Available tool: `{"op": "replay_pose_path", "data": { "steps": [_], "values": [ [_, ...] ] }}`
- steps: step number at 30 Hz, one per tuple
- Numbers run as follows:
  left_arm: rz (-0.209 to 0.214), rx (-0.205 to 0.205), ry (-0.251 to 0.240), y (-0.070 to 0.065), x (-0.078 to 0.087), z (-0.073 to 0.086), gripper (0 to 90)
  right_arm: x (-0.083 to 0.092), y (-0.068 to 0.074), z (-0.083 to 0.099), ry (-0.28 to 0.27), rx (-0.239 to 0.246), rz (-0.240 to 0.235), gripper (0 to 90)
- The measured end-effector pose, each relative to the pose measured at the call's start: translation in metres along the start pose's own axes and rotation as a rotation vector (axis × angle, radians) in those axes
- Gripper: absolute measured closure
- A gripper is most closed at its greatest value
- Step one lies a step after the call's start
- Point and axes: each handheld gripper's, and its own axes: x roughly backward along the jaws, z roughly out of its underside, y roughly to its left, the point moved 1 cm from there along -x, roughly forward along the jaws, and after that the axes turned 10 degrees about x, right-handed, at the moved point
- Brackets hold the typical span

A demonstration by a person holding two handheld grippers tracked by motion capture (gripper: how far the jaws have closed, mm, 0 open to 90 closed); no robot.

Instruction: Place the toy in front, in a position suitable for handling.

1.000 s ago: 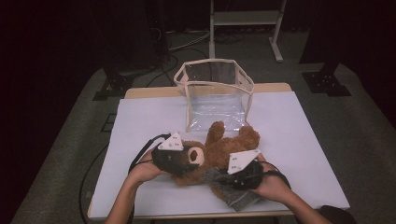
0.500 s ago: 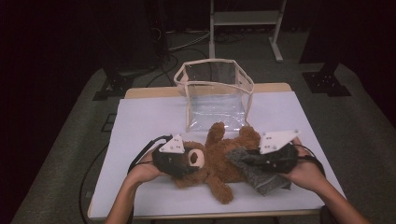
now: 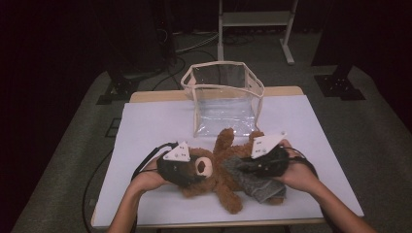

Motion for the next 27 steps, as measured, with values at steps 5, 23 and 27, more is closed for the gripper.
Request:
{"op": "replay_pose_path", "data": {
  "steps": [5, 23, 27],
  "values": [
    [0.000, -0.006, 0.007, -0.001, 0.000, 0.000, 33.1, 0.041, -0.012, 0.022, 0.054, -0.036, 0.110, 74.1],
    [0.003, -0.032, 0.018, -0.003, 0.000, -0.001, 33.2, -0.008, -0.020, -0.015, 0.022, 0.019, 0.014, 74.0],
    [0.008, -0.044, 0.018, -0.004, 0.000, 0.000, 33.5, -0.034, -0.018, -0.033, 0.010, 0.046, -0.047, 73.9]
  ]
}}
